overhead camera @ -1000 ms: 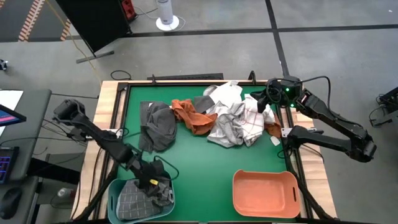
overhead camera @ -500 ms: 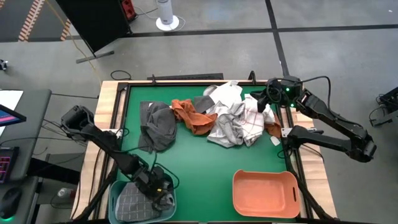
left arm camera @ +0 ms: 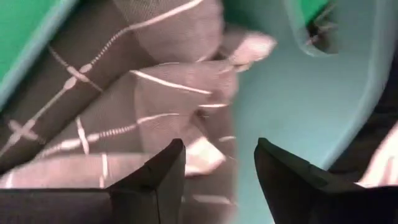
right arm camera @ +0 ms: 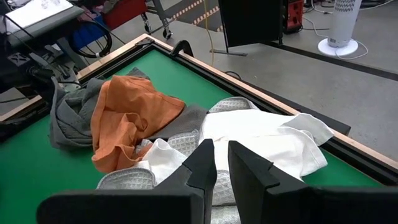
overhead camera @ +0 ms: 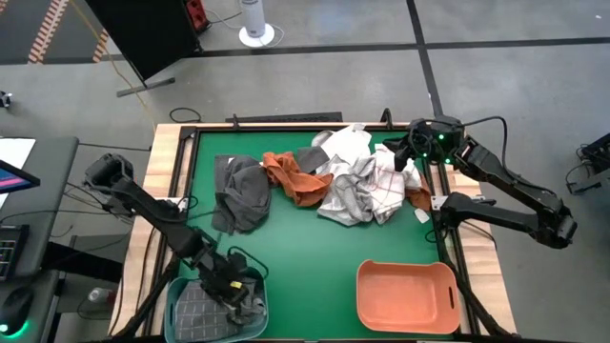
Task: Sort towels by color in basket
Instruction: Put the gray checkered towel into the green bin
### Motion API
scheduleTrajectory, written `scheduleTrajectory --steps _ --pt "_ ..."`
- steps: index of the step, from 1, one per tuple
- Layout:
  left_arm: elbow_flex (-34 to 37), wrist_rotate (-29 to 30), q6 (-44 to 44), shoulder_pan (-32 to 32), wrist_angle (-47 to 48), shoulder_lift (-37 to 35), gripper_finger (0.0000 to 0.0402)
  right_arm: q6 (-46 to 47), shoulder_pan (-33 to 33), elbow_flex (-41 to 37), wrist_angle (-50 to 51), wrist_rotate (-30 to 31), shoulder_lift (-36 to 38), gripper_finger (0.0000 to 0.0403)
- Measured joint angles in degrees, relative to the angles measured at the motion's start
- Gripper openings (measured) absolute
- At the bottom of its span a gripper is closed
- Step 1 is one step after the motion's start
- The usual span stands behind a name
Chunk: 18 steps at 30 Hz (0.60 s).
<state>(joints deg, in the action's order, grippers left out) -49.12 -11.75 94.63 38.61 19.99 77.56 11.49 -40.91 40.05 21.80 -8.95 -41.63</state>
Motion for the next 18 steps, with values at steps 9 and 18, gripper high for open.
scheduleTrajectory --steps 9,18 --pt "0.0 -2.9 -0.5 3.0 3.3 -8.6 0.0164 0.0 0.0 0.0 0.0 0.0 0.0 0.0076" --pt "0.0 -6.5 -7.6 8.2 5.2 -5.7 0.0131 0.0 0.0 0.0 0.2 0.0 0.0 0.0076"
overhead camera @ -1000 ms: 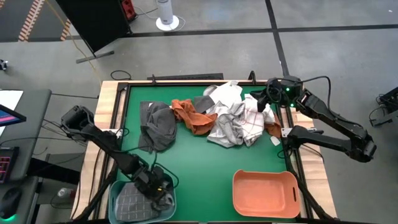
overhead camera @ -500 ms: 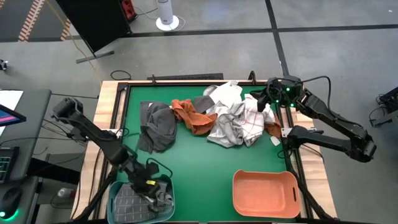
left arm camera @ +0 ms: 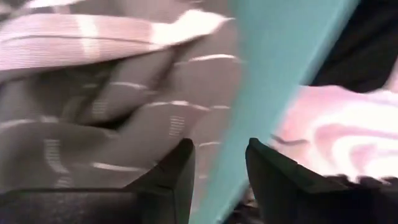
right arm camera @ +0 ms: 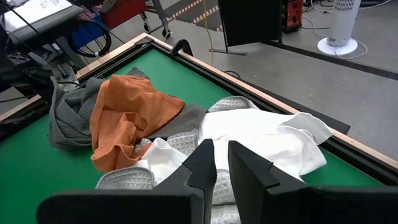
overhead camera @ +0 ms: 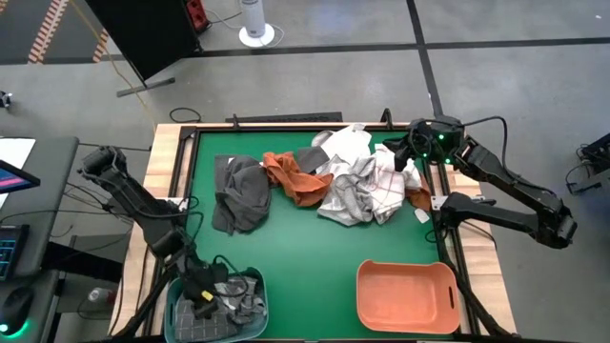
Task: Sort towels by color in basket
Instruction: Put the gray checkered towel into the green bin, then put the white checkered towel into the orange bin
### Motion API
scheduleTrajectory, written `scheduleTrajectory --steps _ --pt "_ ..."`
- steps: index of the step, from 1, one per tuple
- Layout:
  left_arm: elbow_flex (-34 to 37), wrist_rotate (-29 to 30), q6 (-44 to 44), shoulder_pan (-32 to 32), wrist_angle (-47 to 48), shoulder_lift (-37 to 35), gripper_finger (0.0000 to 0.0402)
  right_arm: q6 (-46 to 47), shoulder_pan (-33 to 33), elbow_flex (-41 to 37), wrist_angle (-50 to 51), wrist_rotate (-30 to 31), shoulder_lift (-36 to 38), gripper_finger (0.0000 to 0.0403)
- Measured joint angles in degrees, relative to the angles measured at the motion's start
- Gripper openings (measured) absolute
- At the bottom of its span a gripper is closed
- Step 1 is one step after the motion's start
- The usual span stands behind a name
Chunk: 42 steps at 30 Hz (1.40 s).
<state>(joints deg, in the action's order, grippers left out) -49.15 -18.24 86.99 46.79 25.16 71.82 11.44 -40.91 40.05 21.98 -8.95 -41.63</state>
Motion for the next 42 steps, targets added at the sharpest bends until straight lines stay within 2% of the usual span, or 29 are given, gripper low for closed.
scheduleTrajectory --steps 4,12,16,20,27,31,34,37,42 --pt "0.0 -0.1 -1.8 0.3 5.4 4.9 0.0117 0.0 0.0 0.0 0.1 0.0 0.0 0.0076" --pt "0.0 -1.2 -7.5 -0.1 2.3 16.5 0.0089 -2.5 0.0 0.0 0.2 0.0 -0.3 0.0076" --pt "-0.2 -2.3 -6.2 -0.1 2.9 16.8 0.0079 -2.4 -0.1 0.0 0.1 0.0 -0.4 0.0076" --pt "-4.2 -0.3 -5.8 -0.1 9.2 12.3 0.0074 -2.3 -0.1 0.0 -0.2 0.0 -1.0 0.0076" --pt "-9.8 12.1 -3.1 -0.2 11.1 0.4 0.0072 -1.0 0.2 0.0 0.0 -0.2 -3.1 0.0076" --pt "-10.2 22.4 1.3 -2.2 19.2 -5.4 0.0072 -1.2 2.3 0.0 0.6 -4.9 -5.0 0.0076" --pt "-10.2 30.0 2.7 -5.3 26.9 -8.5 0.0072 -1.4 5.5 0.0 1.9 -6.1 -6.9 0.0076" --pt "-10.2 34.9 2.9 -9.6 32.7 -10.3 0.0072 -3.1 9.1 0.2 3.6 -6.1 -8.0 0.0076" --pt "-10.2 42.5 0.5 -16.5 35.5 -11.6 0.0072 -13.5 15.9 4.4 12.4 -4.8 -10.4 0.0083"
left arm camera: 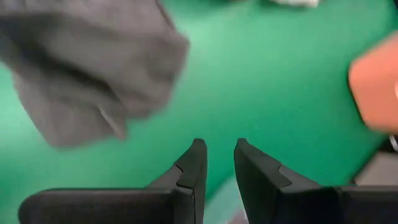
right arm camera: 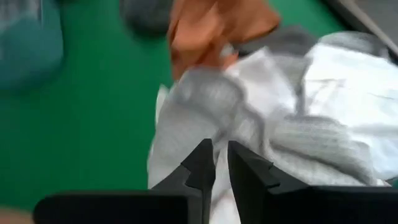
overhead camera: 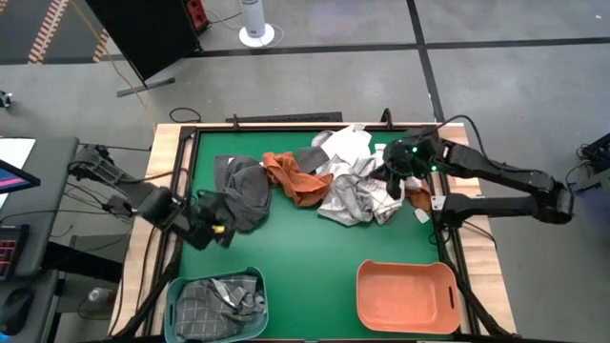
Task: Sort towels by color in basket
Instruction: Put the white checkered towel into the orange bin
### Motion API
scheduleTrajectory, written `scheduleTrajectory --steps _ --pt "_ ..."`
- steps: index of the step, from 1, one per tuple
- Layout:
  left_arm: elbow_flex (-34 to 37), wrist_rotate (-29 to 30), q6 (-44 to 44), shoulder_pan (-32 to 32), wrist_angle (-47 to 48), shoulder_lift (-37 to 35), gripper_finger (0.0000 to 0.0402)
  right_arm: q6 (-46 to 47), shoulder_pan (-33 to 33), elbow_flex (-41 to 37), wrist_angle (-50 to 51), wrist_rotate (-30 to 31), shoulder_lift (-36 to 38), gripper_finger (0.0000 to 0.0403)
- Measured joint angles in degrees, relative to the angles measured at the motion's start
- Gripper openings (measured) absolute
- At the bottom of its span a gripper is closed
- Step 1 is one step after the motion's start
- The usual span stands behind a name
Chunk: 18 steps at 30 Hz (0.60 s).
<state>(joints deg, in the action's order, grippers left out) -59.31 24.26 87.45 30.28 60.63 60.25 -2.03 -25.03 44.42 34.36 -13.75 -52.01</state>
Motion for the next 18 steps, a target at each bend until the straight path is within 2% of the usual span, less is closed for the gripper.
scheduleTrajectory --steps 3,6,9,13,18 --pt "0.0 3.0 -2.7 -3.8 0.5 0.3 0.0072 -6.2 2.6 2.2 5.4 4.3 -2.4 0.0110" --pt "0.0 4.3 -4.2 -7.3 0.4 1.3 0.0076 -8.4 3.0 3.2 6.7 4.7 -5.0 0.0157" --pt "0.0 4.1 -5.3 -9.5 -0.1 2.6 0.0086 -8.4 4.4 3.7 7.0 3.2 -8.2 0.0216" --pt "0.0 0.4 -5.3 -11.1 -0.7 2.7 0.0105 -9.9 7.0 4.0 6.8 2.9 -12.1 0.0281" --pt "0.0 -1.9 -4.0 -11.4 -1.0 0.9 0.0110 -10.4 7.3 4.0 8.4 6.1 -17.5 0.0309"
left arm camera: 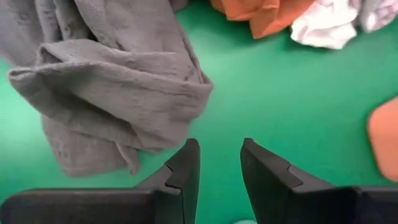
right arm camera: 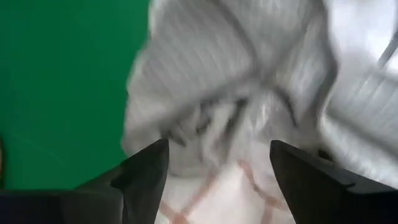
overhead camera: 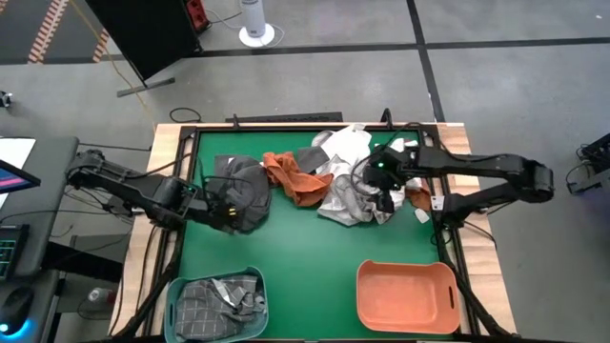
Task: Sort towels by color in basket
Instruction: Put the white checkered towel into the orange bin
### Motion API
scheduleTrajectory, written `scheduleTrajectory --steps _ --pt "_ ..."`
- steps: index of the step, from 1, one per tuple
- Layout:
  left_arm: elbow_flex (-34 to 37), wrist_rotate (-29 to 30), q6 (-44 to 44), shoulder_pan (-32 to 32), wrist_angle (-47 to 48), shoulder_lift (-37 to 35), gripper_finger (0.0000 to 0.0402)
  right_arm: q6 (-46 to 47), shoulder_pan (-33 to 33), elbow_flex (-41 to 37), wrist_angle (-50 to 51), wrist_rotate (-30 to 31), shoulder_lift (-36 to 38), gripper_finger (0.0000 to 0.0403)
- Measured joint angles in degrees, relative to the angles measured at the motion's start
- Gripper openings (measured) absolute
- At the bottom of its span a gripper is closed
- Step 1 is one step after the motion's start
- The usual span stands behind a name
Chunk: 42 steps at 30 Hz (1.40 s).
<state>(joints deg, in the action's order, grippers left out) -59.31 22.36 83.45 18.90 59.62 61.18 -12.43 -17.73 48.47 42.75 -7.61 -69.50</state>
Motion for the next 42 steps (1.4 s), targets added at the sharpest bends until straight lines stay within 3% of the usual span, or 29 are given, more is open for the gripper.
scheduleTrajectory --steps 6,12,15,19,20,26,34,42 --pt "0.0 -3.3 -1.1 0.0 0.5 -3.7 0.0110 -0.1 0.5 -0.2 14.0 2.7 -4.9 0.0289" --pt "0.0 -0.6 -6.1 -0.9 5.7 -8.2 0.0110 0.3 3.0 -4.7 8.1 10.4 -8.0 0.0252" --pt "0.0 -0.3 -10.1 -1.4 6.8 -11.1 0.0110 5.8 3.0 -5.1 5.7 10.0 -10.7 0.0180" --pt "0.0 -0.2 -16.1 -1.5 6.0 -15.3 0.0110 13.8 3.0 -4.7 5.0 6.9 -11.8 0.0036" --pt "0.0 -0.3 -17.4 -1.5 5.7 -16.3 0.0110 16.3 3.2 -4.2 5.2 6.3 -11.6 0.0025" --pt "0.0 -0.2 -26.7 -1.5 3.3 -18.7 0.0110 28.5 4.7 3.0 11.7 5.6 -6.4 0.0033" --pt "0.0 -0.2 -39.2 -1.5 2.6 -17.2 0.0110 36.3 7.9 20.1 23.1 3.4 2.0 0.0030" --pt "0.0 0.1 -41.3 -1.5 2.6 -17.4 0.0110 42.9 12.7 32.2 16.0 -11.8 11.0 0.0025"
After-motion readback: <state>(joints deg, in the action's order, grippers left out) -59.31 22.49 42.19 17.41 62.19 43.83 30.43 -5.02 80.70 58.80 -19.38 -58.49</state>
